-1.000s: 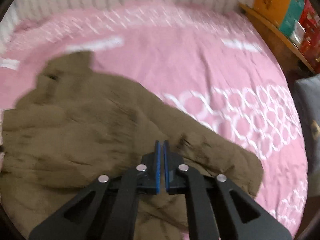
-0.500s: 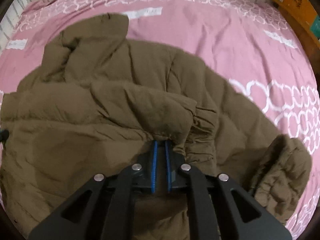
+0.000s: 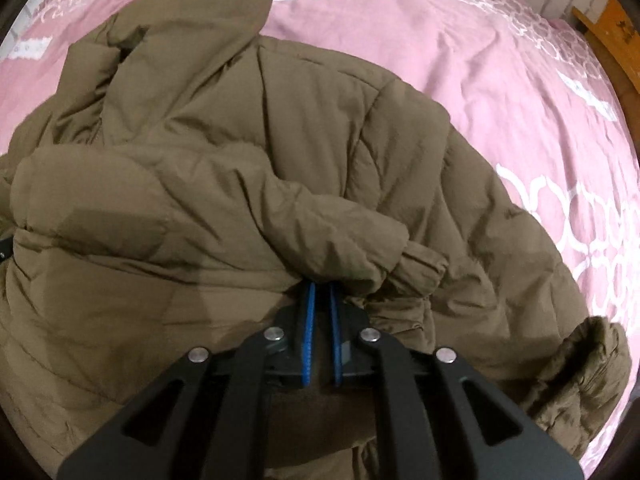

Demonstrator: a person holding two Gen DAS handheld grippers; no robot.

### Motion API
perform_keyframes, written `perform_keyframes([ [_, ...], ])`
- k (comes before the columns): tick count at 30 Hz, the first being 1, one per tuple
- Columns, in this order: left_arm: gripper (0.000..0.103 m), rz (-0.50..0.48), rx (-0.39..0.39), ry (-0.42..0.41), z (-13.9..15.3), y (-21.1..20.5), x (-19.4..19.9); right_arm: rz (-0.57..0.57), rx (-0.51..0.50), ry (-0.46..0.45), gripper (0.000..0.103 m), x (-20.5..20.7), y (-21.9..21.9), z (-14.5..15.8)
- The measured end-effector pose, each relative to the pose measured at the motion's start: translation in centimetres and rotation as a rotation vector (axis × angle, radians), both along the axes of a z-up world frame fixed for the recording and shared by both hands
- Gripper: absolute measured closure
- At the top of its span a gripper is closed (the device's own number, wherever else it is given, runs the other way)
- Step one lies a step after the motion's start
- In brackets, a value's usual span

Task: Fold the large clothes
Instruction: 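Open the right gripper and release the folded sleeve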

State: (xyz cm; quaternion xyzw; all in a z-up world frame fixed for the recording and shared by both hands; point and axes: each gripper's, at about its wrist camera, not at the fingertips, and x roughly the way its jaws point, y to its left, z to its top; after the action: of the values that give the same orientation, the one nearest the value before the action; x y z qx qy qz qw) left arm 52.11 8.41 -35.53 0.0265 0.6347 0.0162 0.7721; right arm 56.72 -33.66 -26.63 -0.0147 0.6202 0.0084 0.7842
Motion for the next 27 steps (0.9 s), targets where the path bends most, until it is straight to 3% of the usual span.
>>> perform_keyframes([
  [3, 0.021, 0.004, -0.008, -0.025, 1.6, 0.2, -0.4, 0.014, -0.005, 0.024, 0.095, 0.2, 0.2, 1.6],
  [5, 0.026, -0.033, 0.040, -0.060, 3.1, -0.4, -1.3, 0.037, -0.001, -0.026, 0.094, -0.8, 0.7, 4.0],
  [7, 0.026, -0.079, 0.063, -0.119, 5.2, -1.3, -2.8, 0.035, 0.032, -0.099, 0.086, -2.3, 0.7, 6.6],
  [9, 0.023, -0.100, 0.068, -0.173, 6.8, -1.9, -4.2, 0.023, 0.083, -0.164, 0.062, -3.8, 0.6, 8.6],
  [11, 0.021, -0.099, 0.027, -0.200, 7.8, -2.2, -5.3, 0.037, 0.100, -0.202, 0.061, -5.2, 0.9, 9.5],
  [13, 0.021, -0.102, 0.034, -0.198, 7.3, -2.6, -5.6, 0.040, 0.104, -0.190, 0.061, -5.6, 1.0, 9.0],
  [16, 0.028, -0.105, 0.089, -0.139, 4.0, -3.2, -6.0, 0.034, 0.104, -0.109, 0.062, -5.5, 1.7, 6.4],
  [19, 0.027, -0.088, 0.082, -0.110, 2.1, -2.9, -5.4, 0.043, 0.097, -0.070, 0.064, -5.2, 1.7, 3.8],
  [22, 0.027, -0.091, 0.083, -0.101, 2.0, -2.8, -4.8, 0.037, 0.098, -0.048, 0.064, -4.6, 1.6, 2.9],
  [25, 0.027, -0.091, 0.069, -0.096, 3.0, -2.5, -4.0, 0.047, 0.102, -0.036, 0.062, -4.1, 1.7, 4.0],
  [27, 0.019, -0.098, 0.063, -0.106, 4.0, -2.2, -4.5, 0.055, 0.104, -0.049, 0.061, -4.1, 1.4, 5.3],
])
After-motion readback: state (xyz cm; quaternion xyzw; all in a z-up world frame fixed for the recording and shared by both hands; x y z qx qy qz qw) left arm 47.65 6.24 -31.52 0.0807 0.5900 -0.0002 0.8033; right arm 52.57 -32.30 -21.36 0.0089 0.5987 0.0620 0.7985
